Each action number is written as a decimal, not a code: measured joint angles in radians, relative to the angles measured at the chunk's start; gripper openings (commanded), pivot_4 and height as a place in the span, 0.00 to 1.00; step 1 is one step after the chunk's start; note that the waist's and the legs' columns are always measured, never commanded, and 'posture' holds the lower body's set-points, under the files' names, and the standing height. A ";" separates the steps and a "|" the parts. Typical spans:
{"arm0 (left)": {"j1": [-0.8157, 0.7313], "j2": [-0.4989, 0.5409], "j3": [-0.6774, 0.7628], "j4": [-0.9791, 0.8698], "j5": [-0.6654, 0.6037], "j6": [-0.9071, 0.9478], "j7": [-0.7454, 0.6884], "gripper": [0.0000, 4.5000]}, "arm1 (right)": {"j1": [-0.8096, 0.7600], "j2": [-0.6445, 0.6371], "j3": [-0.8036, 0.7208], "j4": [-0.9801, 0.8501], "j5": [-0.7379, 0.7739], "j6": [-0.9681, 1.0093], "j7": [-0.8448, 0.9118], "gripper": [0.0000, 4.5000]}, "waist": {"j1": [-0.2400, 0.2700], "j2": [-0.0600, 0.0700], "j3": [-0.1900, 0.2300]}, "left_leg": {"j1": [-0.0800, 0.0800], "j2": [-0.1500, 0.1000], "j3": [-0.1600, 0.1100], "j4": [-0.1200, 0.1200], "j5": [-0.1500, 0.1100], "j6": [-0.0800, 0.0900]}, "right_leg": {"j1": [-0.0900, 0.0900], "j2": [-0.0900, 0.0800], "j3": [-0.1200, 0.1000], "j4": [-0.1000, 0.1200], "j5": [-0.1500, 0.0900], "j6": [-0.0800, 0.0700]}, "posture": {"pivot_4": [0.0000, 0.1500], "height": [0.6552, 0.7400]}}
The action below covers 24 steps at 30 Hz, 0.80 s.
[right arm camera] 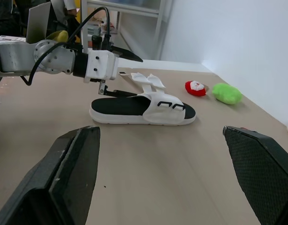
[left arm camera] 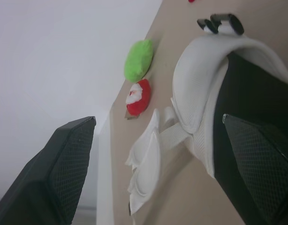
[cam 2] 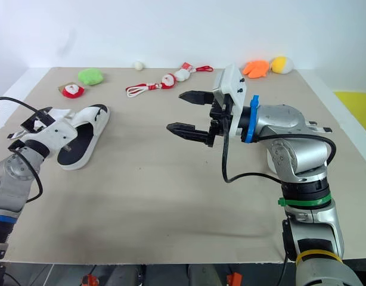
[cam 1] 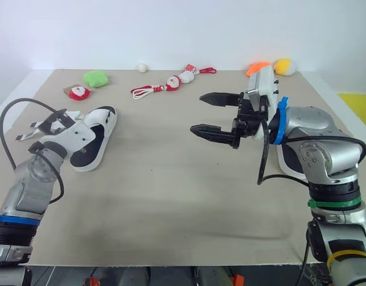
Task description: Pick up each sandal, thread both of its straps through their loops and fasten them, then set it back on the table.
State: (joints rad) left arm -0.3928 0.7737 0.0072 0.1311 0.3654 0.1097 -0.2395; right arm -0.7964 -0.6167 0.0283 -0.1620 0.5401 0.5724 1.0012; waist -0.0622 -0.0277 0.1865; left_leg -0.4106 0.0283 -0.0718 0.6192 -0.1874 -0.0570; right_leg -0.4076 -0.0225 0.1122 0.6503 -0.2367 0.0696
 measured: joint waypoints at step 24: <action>-0.330 -0.010 -0.209 0.644 0.082 -0.699 0.059 0.01 | -0.003 0.018 0.005 0.013 -0.054 -0.069 -0.034 1.00 | 0.016 0.000 0.000 | -0.003 0.000 0.000 0.000 0.000 0.000 | -0.002 -0.001 -0.001 0.000 0.003 -0.005 | 1.00 1.00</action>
State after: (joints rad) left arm -0.7226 0.7634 -0.2018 0.7746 0.4471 -0.5898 -0.1809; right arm -0.7992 -0.5983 0.0332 -0.1489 0.4857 0.5029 0.9669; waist -0.0467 -0.0278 0.1865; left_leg -0.4133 0.0283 -0.0718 0.6192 -0.1874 -0.0572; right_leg -0.4097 -0.0232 0.1111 0.6504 -0.2334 0.0642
